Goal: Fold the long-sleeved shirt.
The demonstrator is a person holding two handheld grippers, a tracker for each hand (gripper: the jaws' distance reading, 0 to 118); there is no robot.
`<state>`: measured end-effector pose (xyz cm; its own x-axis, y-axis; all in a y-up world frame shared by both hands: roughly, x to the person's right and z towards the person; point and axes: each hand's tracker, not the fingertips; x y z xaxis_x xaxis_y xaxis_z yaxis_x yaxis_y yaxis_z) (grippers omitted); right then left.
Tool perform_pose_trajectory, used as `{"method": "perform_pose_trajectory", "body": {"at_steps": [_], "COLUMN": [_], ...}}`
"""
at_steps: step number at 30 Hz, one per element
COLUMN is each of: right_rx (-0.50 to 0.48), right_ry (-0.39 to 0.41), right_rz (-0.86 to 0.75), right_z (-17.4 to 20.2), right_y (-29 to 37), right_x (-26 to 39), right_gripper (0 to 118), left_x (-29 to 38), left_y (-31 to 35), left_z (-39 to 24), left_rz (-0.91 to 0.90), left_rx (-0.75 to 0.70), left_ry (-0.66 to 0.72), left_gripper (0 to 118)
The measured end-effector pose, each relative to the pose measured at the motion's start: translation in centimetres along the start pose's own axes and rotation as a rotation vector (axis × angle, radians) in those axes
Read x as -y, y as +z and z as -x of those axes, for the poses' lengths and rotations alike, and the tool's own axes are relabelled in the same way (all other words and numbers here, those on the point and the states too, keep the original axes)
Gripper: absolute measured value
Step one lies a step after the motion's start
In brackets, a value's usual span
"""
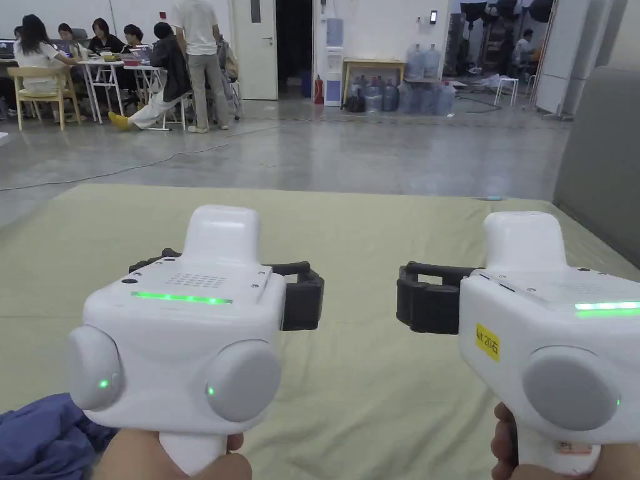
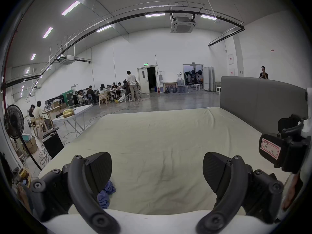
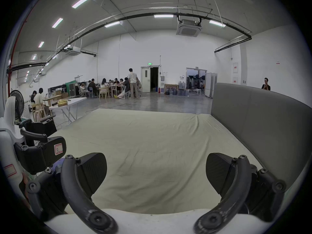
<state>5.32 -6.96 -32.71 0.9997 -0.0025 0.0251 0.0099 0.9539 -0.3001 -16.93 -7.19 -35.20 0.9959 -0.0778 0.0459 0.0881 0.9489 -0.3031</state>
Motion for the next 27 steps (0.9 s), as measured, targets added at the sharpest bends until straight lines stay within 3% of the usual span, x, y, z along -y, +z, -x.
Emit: {"method": "perform_pose_trajectory", "body": {"at_steps": [24, 27], "right_rx": [0.002, 0.000], "right_ry": [-0.007, -0.013], "right_rz": [-0.003, -0.002], "right_z": [-0.04, 0.03], "right_y": [0.03, 0.03], "right_x": [0.01, -0.05], "right_gripper": [116, 114], "left_x": [-0.09, -0.12], "left_y": [0.32, 0.44], "left_z": [-0.09, 0.02], "left_rz": [0.007, -0.006], "left_rx": [0.007, 0.005], "left_ry": [0.009, 0.020], "left_gripper": [107, 103]}}
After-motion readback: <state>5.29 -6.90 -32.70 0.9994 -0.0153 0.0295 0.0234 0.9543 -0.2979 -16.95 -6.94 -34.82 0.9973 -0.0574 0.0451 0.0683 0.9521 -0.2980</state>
